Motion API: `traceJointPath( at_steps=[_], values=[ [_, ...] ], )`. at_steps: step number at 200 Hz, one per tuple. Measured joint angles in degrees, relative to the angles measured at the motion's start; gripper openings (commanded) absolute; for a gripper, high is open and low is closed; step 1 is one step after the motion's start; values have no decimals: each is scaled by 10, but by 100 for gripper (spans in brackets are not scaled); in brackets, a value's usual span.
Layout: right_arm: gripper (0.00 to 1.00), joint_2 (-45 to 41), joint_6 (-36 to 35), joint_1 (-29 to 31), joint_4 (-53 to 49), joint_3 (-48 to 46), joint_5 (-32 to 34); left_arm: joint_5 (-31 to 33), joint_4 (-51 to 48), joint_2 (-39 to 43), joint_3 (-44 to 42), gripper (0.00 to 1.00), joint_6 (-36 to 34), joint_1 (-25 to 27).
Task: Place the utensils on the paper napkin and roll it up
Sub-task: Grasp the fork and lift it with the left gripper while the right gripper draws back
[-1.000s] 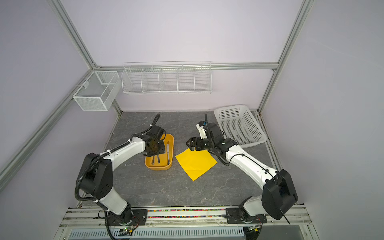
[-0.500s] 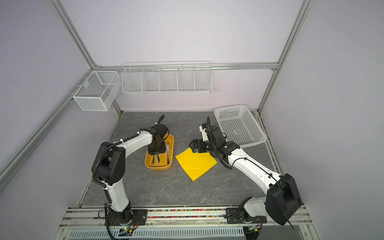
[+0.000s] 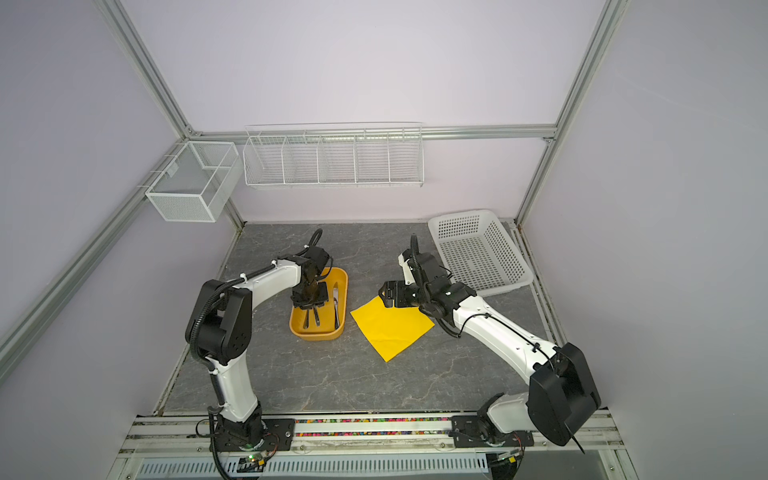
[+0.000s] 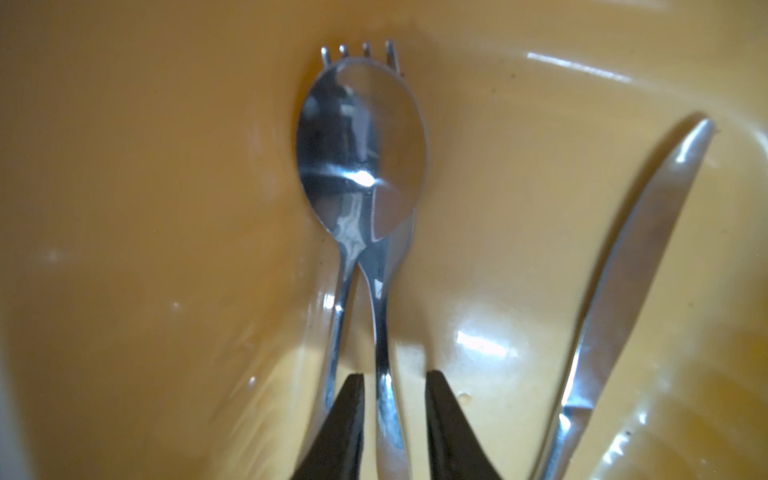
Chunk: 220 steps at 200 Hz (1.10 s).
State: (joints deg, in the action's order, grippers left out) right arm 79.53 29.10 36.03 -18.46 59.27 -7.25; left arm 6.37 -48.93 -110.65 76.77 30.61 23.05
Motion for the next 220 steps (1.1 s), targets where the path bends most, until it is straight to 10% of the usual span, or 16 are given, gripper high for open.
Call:
traceJointPath(
  at_steps=[103, 220],
  values=[
    [89, 42, -6, 52, -58, 64, 26, -39, 31, -11, -3, 11, -50, 0],
    [88, 57, -27, 57, -138, 122, 87, -76, 19, -32, 25, 21, -98, 2]
  ],
)
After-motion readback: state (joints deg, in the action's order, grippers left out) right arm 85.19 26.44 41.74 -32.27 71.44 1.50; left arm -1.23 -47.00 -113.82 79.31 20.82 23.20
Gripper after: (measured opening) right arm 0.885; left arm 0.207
